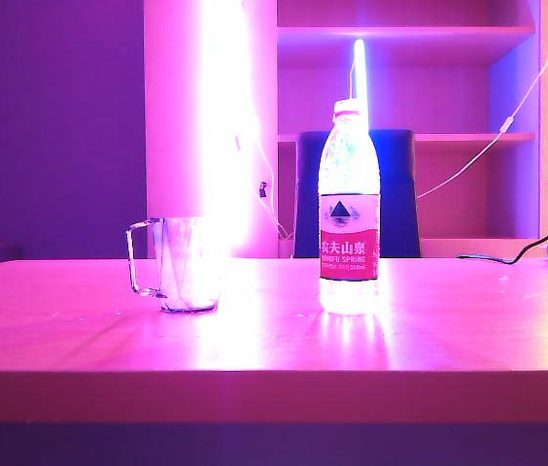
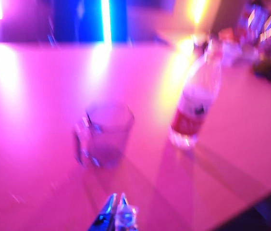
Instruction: Pick up the mineral water bottle on the table and pour water into the mug until it's half full.
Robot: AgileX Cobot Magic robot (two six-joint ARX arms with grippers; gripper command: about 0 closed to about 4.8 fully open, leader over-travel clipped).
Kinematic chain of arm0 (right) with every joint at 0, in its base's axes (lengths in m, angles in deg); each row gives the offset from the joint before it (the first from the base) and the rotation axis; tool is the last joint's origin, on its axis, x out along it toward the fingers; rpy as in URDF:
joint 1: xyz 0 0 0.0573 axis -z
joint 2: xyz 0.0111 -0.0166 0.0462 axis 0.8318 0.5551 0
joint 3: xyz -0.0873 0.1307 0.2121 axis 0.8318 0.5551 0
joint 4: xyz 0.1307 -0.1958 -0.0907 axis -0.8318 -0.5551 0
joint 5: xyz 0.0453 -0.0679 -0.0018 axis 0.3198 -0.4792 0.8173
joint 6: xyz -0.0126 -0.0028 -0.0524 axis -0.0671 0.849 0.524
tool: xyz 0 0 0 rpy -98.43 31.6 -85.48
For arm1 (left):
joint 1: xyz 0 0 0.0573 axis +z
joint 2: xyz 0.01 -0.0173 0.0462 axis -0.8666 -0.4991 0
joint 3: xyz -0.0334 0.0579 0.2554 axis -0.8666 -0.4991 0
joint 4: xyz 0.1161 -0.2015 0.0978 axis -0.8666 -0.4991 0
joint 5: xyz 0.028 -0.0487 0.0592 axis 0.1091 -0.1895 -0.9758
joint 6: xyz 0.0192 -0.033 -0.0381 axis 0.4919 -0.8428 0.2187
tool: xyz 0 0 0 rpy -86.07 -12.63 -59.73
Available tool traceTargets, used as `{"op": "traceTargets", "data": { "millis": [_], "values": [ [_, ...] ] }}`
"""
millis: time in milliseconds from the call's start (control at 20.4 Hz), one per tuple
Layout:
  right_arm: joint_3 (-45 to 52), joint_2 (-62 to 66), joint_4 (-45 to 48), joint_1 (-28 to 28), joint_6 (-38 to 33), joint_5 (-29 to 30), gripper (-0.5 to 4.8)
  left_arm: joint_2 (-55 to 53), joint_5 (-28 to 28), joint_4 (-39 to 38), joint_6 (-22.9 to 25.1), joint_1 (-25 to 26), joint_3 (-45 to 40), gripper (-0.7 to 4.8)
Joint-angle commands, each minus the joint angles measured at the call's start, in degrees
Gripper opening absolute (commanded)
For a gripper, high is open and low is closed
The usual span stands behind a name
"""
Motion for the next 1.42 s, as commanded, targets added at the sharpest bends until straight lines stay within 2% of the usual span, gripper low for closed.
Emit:
{"op": "traceTargets", "data": {
  "millis": [49, 147, 196, 393, 540, 835, 1031, 1228, 1277, 1326, 1424],
  "values": [
    [-0.3, 13.6, 13.8, -5.5, 0.8, -8.3, 2.8, -6.6, 2.4, 0.7, -0.2, 0.0, 0.3, -0.05],
    [-0.2, 26.2, 23.7, -8.2, 0.8, -11.4, 2.87, -9.5, 2.4, 0.9, -0.1, 0.0, 0.3, -0.05],
    [-0.3, 34.5, 31.1, -9.2, 0.8, -11.4, 3.12, -10.2, 2.4, 1.0, 0.0, 0.0, 0.3, -0.05],
    [-0.3, 58.4, 55.3, -10.4, 0.5, -11.5, 4.79, -10.1, 2.4, 0.9, 0.1, 0.0, 0.3, -0.05],
    [-0.5, 68.7, 67.4, -10.6, 0.5, -11.2, 4.79, -10.1, 2.4, 0.6, 0.1, 0.0, 0.3, -0.05],
    [-4.5, 78.5, 70.2, -11.9, 0.5, -10.0, 4.79, -10.1, 2.6, 0.6, 0.1, 0.0, 0.3, -0.05],
    [-11.1, 85.4, 70.2, -12.6, 0.5, -10.0, 4.79, -10.1, 2.8, 0.6, 0.1, 0.0, 0.3, -0.05],
    [-16.1, 89.0, 67.0, -13.2, 0.5, -10.3, 4.79, -10.1, 2.8, 0.6, 0.1, -0.1, 0.3, -0.05],
    [-16.5, 89.0, 66.1, -13.2, 0.5, -10.3, 4.32, -10.1, 2.8, 0.6, 0.1, -0.1, 0.3, -0.05],
    [-16.8, 89.0, 65.7, -13.2, 0.5, -10.1, 3.23, -10.1, 2.8, 0.6, 0.1, -0.1, 0.3, -0.05],
    [-16.8, 88.2, 64.5, -13.2, 1.4, -10.3, 2.58, -10.1, 2.8, 0.6, 0.1, 0.0, 0.3, -0.05]
  ]
}}
